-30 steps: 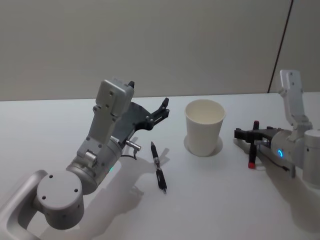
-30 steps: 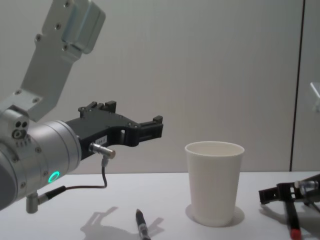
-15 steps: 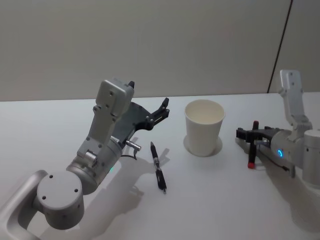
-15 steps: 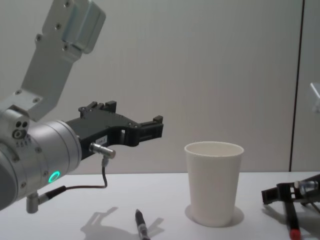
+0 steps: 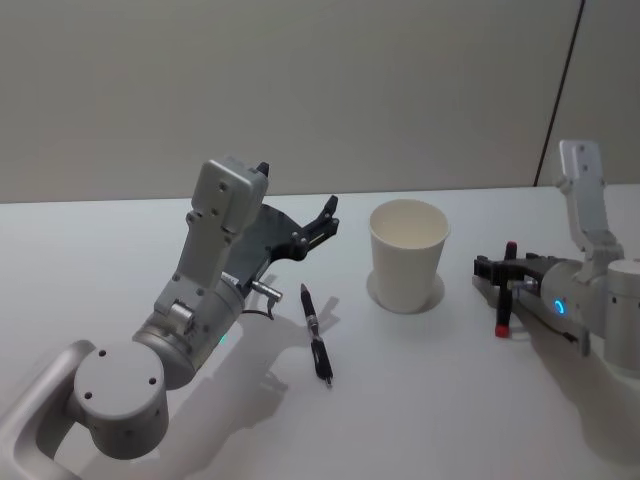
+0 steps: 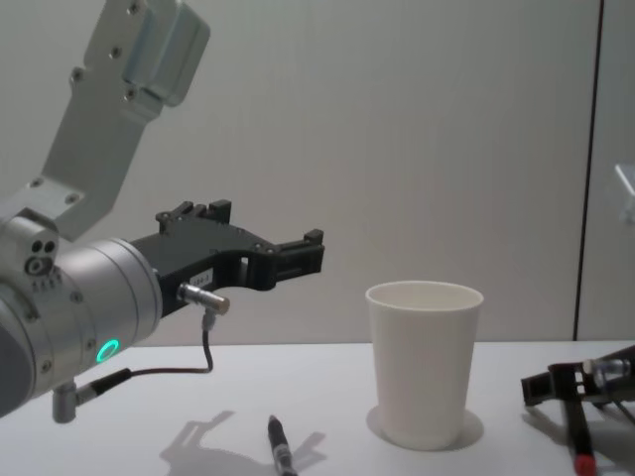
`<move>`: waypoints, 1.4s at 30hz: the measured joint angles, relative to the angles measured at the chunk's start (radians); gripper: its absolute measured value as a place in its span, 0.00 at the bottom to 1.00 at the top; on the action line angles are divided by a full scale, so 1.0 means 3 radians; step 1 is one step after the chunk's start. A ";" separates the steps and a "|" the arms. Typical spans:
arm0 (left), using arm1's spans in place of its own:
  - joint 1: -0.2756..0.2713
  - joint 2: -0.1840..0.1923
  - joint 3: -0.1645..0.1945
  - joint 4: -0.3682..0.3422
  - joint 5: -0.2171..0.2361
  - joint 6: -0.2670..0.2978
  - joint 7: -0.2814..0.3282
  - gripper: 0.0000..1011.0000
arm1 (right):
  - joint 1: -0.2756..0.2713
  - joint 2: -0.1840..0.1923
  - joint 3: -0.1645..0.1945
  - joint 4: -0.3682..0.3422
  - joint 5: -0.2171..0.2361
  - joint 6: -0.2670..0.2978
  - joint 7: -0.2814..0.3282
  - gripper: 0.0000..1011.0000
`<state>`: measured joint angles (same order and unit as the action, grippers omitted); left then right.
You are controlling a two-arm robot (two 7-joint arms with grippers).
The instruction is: Place the pen into the pen holder.
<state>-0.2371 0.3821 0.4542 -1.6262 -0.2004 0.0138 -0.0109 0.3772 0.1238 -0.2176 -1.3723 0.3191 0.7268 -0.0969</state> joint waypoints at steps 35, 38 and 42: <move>0.0000 0.0000 0.0000 0.0000 0.0000 0.0000 0.0000 0.99 | 0.0000 -0.0001 -0.0001 0.0003 0.0001 0.0005 0.0003 0.52; 0.0000 0.0000 0.0000 0.0000 0.0000 0.0000 0.0000 0.99 | 0.0000 -0.0001 -0.0001 0.0003 0.0001 0.0006 0.0003 0.50; 0.0000 0.0000 0.0000 0.0000 0.0000 0.0000 0.0000 0.99 | 0.0000 -0.0001 -0.0001 0.0003 0.0001 0.0006 0.0003 0.48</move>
<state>-0.2371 0.3821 0.4542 -1.6262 -0.2004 0.0138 -0.0109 0.3771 0.1235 -0.2179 -1.3714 0.3195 0.7286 -0.0961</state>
